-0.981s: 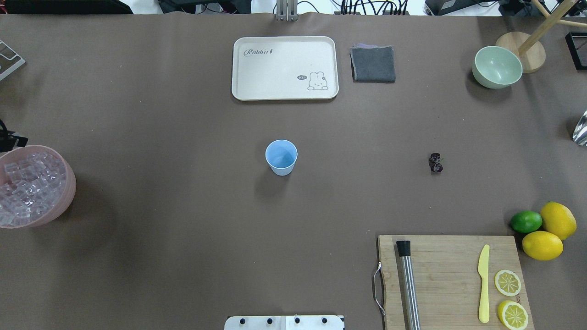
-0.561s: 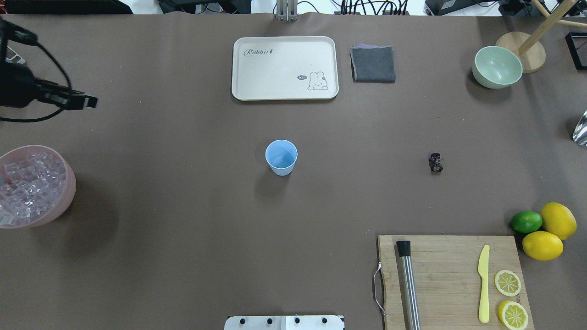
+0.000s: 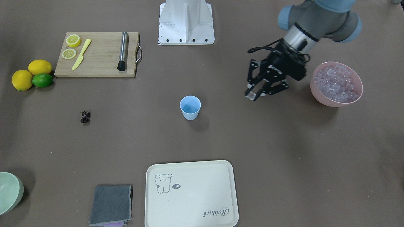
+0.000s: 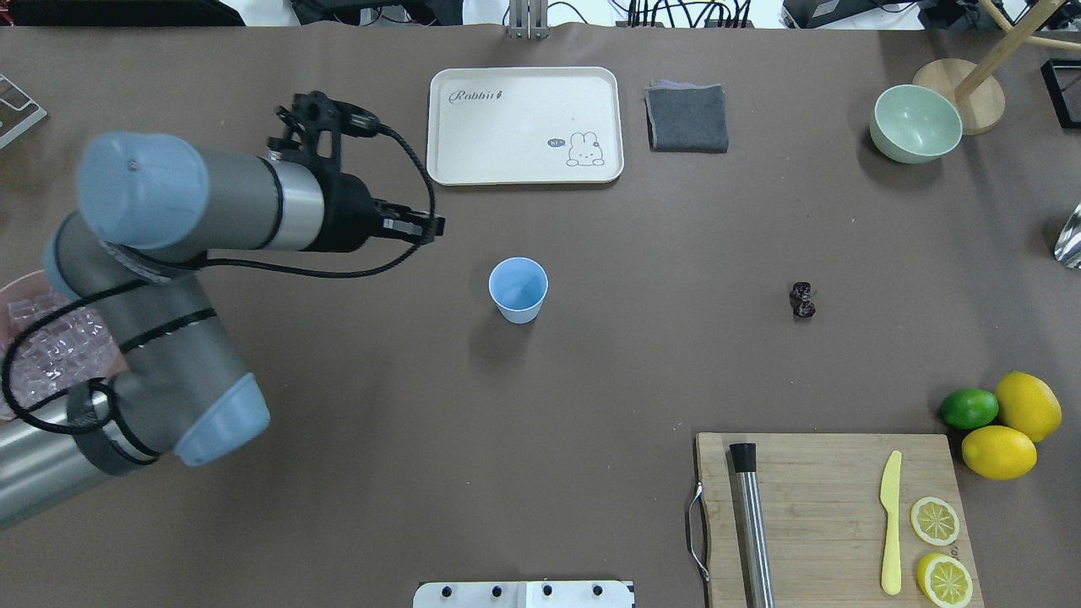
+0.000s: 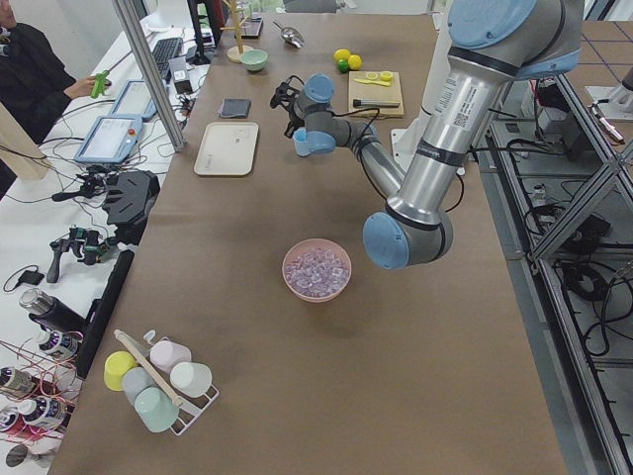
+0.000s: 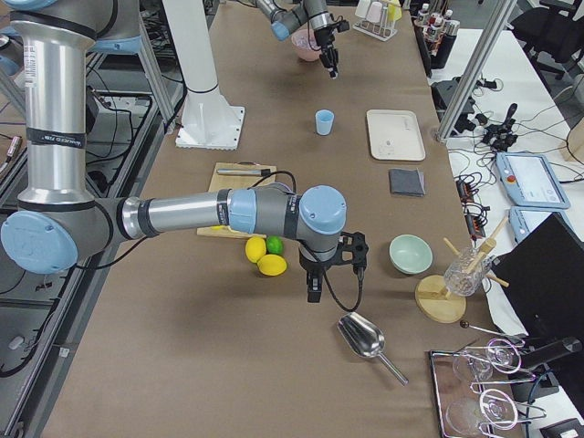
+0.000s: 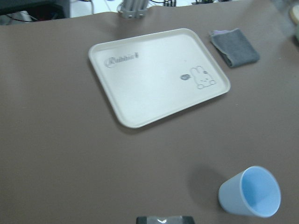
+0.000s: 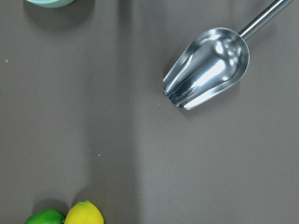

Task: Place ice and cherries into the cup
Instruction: 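Lift the ice cube and carry it with the left gripper to the blue cup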

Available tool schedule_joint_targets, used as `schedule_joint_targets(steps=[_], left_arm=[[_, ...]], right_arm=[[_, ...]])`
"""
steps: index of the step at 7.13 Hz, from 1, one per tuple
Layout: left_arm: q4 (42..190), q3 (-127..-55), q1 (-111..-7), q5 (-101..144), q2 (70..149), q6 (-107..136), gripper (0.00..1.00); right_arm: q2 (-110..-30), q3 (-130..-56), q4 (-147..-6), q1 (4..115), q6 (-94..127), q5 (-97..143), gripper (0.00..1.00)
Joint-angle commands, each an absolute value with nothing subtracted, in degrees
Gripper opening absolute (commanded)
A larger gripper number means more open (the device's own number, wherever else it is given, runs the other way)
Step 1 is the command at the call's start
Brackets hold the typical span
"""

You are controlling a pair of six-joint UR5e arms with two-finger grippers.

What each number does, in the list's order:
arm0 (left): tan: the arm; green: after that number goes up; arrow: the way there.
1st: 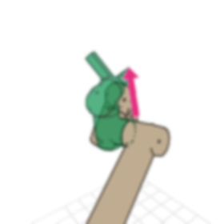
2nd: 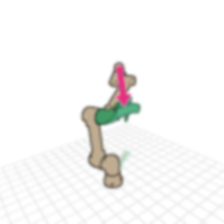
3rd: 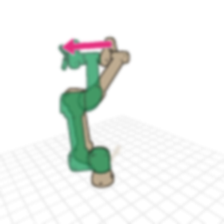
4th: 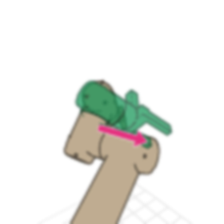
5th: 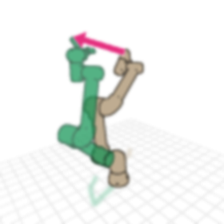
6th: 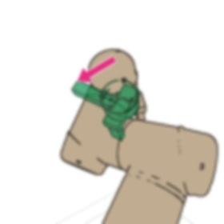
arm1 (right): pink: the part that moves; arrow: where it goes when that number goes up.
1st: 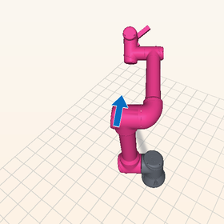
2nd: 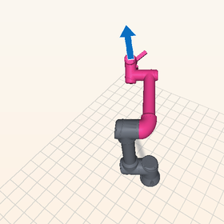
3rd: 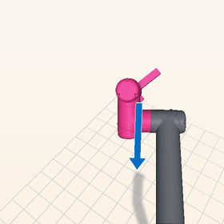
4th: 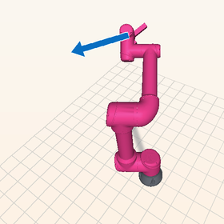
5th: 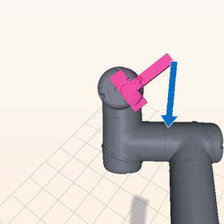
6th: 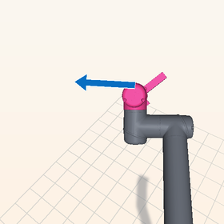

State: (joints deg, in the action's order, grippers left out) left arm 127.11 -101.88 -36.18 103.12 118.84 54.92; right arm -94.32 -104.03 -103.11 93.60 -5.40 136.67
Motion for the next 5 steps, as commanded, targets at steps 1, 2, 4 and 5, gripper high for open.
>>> schedule_joint_targets(steps=[1,2,4,5], left_arm=[[127.18,-96.00,-31.38,97.65,124.79,58.26,0.00],[127.61,-93.98,-30.94,95.65,125.33,58.45,0.00],[127.62,-93.78,-27.17,92.47,125.33,58.53,0.00],[127.36,-93.78,-26.98,92.46,125.33,58.54,0.00]], right_arm=[[-94.39,-103.89,-103.10,93.60,-5.36,136.67,1.00],[-94.39,-103.89,-103.18,93.60,-5.36,136.67,1.00],[-94.39,-103.71,-103.18,93.60,-5.36,136.67,1.00],[-94.39,-103.71,-103.18,93.60,-5.27,136.67,1.00]])
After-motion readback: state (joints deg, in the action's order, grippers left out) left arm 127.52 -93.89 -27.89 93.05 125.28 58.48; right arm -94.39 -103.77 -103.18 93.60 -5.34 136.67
